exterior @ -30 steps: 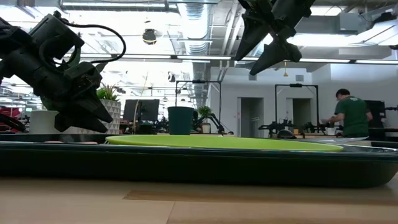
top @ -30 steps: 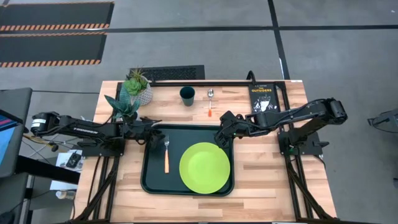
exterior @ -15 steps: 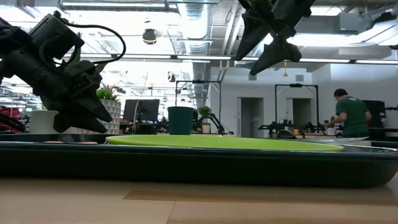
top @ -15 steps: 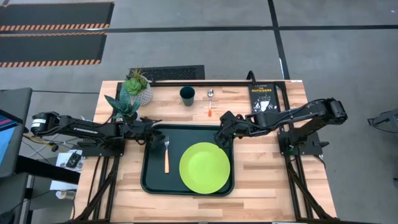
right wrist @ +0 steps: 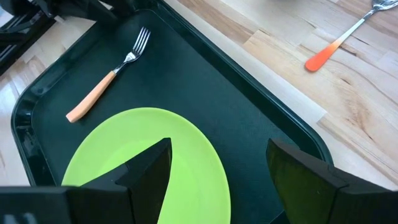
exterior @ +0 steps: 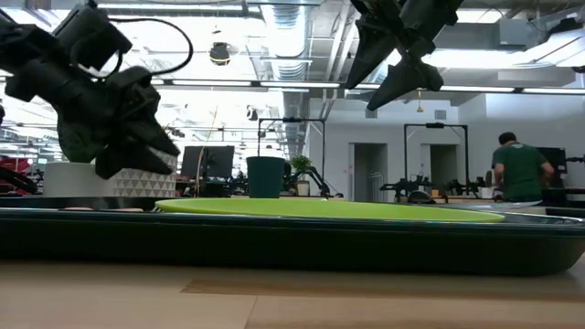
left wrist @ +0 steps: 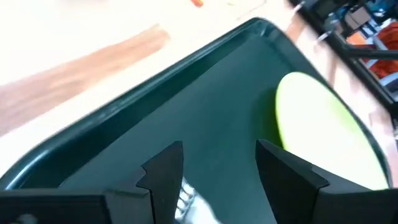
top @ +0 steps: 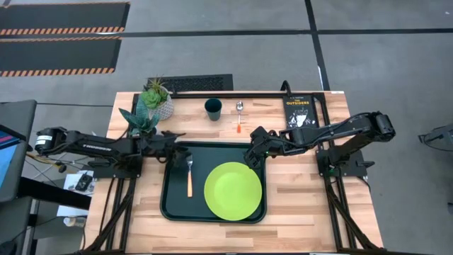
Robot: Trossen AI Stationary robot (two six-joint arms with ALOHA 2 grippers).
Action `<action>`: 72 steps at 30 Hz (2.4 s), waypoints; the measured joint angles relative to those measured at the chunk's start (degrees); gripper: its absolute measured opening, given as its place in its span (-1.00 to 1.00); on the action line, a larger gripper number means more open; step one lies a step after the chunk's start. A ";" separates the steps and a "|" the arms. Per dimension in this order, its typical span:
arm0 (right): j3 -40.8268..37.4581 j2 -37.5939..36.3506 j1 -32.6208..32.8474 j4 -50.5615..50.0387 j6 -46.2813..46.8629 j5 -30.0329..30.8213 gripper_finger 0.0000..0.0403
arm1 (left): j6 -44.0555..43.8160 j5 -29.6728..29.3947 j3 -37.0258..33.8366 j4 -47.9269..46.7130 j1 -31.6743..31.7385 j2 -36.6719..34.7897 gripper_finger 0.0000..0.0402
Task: Pick and place plate/cup/fork/spoon on tray
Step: Put the orange fork on the black tray to the left of the green plate
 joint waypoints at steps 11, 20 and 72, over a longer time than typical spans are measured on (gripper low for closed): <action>0.00 0.00 0.00 -0.06 -0.20 -0.97 0.42 | 0.75 -0.01 4.25 -0.50 0.00 0.00 -0.07; 0.00 0.00 0.00 -0.07 -0.24 -1.01 0.42 | 1.17 0.54 9.89 -0.47 0.01 0.02 -0.07; 0.00 0.00 0.13 -1.86 -0.88 -0.90 0.42 | -21.14 -10.65 23.39 -32.81 -8.55 23.66 -0.07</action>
